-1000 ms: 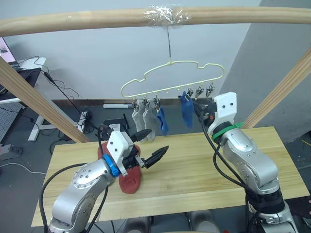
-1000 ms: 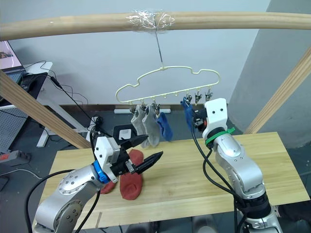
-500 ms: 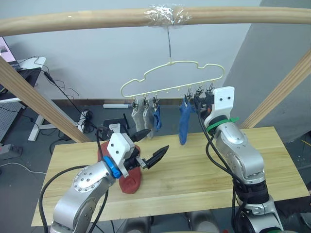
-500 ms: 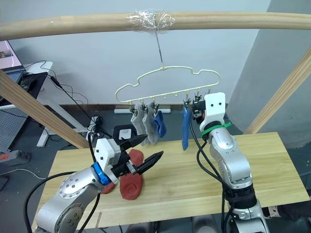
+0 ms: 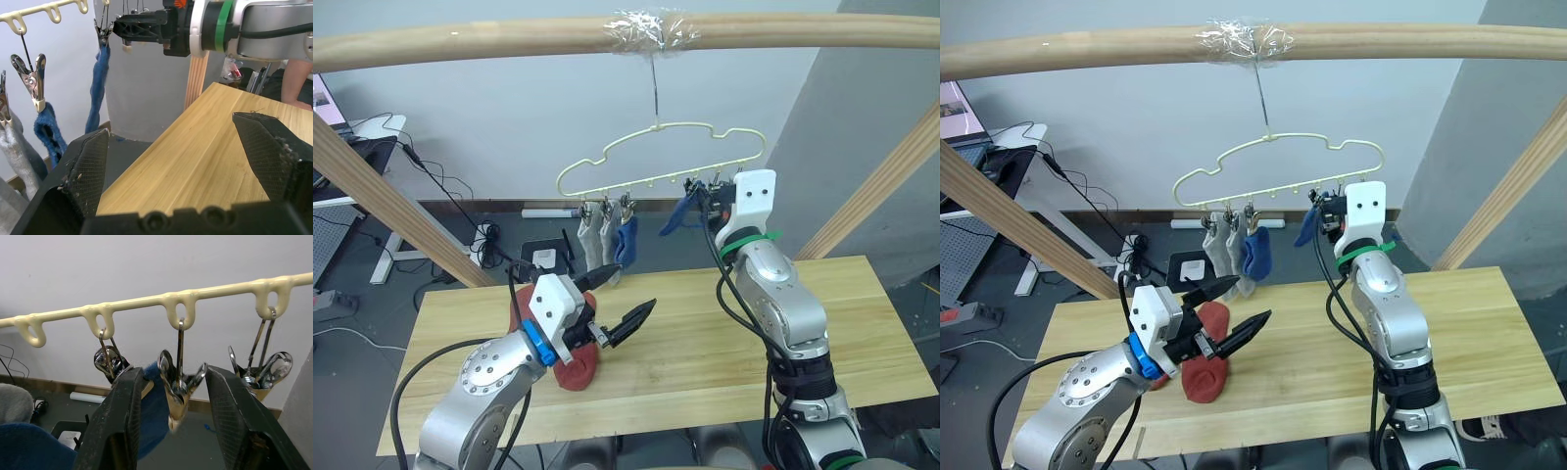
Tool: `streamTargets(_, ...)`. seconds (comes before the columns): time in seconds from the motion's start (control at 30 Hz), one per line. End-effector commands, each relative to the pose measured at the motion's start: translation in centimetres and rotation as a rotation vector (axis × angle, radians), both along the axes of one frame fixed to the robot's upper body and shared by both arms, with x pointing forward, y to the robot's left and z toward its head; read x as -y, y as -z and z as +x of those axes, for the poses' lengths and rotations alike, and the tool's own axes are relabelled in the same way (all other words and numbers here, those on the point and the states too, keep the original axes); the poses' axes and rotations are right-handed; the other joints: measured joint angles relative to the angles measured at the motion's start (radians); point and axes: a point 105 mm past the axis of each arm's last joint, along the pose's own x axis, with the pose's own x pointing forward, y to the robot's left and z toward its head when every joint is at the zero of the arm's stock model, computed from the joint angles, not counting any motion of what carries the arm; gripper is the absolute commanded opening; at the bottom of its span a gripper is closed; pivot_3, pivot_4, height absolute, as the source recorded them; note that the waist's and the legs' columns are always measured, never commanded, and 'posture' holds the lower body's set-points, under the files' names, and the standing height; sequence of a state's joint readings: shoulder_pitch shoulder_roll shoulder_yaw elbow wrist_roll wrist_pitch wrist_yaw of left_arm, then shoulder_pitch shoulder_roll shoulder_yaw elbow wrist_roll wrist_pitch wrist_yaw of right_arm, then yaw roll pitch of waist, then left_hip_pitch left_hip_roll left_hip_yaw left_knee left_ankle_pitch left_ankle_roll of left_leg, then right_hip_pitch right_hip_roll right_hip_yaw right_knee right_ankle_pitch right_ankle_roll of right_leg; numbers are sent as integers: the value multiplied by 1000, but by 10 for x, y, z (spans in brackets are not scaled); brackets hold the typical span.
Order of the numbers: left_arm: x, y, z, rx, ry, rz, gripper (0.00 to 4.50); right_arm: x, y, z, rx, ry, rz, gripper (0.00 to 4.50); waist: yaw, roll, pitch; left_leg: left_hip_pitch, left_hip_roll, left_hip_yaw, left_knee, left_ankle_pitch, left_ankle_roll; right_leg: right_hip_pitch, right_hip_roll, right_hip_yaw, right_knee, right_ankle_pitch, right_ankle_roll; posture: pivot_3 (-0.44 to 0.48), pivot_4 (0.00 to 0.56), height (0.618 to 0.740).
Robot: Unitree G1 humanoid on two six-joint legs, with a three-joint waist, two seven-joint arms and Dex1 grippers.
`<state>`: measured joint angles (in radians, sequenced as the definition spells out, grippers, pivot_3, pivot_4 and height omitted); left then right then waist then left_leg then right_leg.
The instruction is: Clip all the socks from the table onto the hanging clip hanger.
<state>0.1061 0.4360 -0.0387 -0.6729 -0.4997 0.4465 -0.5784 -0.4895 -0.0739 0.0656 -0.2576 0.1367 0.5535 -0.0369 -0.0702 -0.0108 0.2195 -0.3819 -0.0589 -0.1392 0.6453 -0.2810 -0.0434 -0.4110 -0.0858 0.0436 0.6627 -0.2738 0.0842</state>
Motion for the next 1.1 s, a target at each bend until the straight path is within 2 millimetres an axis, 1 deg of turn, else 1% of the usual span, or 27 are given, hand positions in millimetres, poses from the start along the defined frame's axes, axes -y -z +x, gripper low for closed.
streamTargets(0.03, 2, -3, -3, 28, 9, -4, 4500, -1, -14, 0, 57, 0, 18, 2046, 0, 0, 0, 0, 0, 0, 0, 0, 0, 0, 0, 0, 0, 0, 0, -32, 203, 740)
streamTargets(0.17, 0, 2, -4, 22, 9, 4, 4500, -1, -14, 2, 55, 0, 26, 2046, 0, 0, 0, 0, 0, 0, 0, 0, 0, 0, 0, 0, 0, 0, 0, -28, 204, 740)
streamTargets(0.37, 0, 4, -4, 25, 8, 8, 4500, -1, -13, 3, 48, -1, 45, 2046, 1, 0, 0, 0, 0, 0, 0, 0, 0, 0, 0, 0, 0, 0, 0, -28, 204, 740)
streamTargets(0.4, 1, 4, -4, 25, 7, 7, 4500, -2, -14, 4, 49, -1, 48, 1667, 1, 0, 0, 0, 0, 0, 0, 0, 0, 0, 0, 0, 0, 0, 0, -28, 204, 740)
streamTargets(0.43, 1, 4, -4, 24, 9, 8, 4500, -2, -14, 4, 51, 0, 50, 1444, 1, 0, 0, 0, 0, 0, 0, 0, 0, 0, 0, 0, 1, 0, 0, -29, 207, 740)
streamTargets(0.53, 2, 5, -6, 22, 13, 10, 4500, -2, -15, 5, 54, 2, 54, 469, 1, 0, 0, 0, 0, 0, 0, 0, 0, 0, 0, 0, 1, 0, 0, -29, 207, 740)
streamTargets(0.6, 3, 4, -5, 24, 12, 10, 4500, -1, -16, 5, 58, 5, 57, 126, 1, 0, 0, 0, 0, 0, 0, 0, 0, 0, 0, 0, 1, 0, 0, -30, 206, 740)
streamTargets(0.73, 2, 7, -3, 17, 4, 18, 4500, 4, -15, 6, 49, -5, 59, 98, 1, 0, 0, 0, 0, 0, 0, 0, 0, 0, 0, 0, 1, 0, 0, -37, 209, 740)
streamTargets(0.77, 0, 10, -2, 12, -3, 29, 4500, 6, -15, 6, 40, -13, 65, 98, 1, 0, 0, 0, 0, 0, 0, 0, 0, 0, 0, 0, 1, 0, 0, -40, 213, 740)
streamTargets(0.83, -8, 26, 2, -18, -44, 94, 4500, 10, -12, 6, 2, -40, 85, 98, 1, 0, 0, 0, 0, 1, 0, 0, 0, 0, 0, 0, 1, 0, 0, -42, 215, 740)
streamTargets(0.9, -23, 52, 10, -75, -115, 213, 4500, 14, -11, 6, -45, -82, 98, 98, 1, 0, 0, 1, 0, 1, 0, 0, 0, 0, 0, 0, 1, 0, 0, -46, 216, 740)
streamTargets(0.93, -30, 62, 14, -92, -147, 266, 4500, 16, -11, 6, -65, -98, 103, 98, 1, 0, 0, 1, 0, 0, 0, 0, 0, 0, 0, 0, 1, 0, 0, -51, 217, 740)
streamTargets(1.03, -55, 85, 31, -166, -275, 356, 4500, 25, -9, 6, -140, -130, 130, 98, 4, 0, 0, 1, 0, 0, 0, 0, 1, 0, 0, 0, 1, 0, -1, -52, 218, 740)
streamTargets(1.1, -68, 97, 41, -210, -337, 393, 4500, 27, -7, 4, -179, -156, 132, 98, 7, 0, 0, 1, 0, 0, 1, 0, 1, 1, 0, -1, 1, 1, -1, -53, 219, 740)
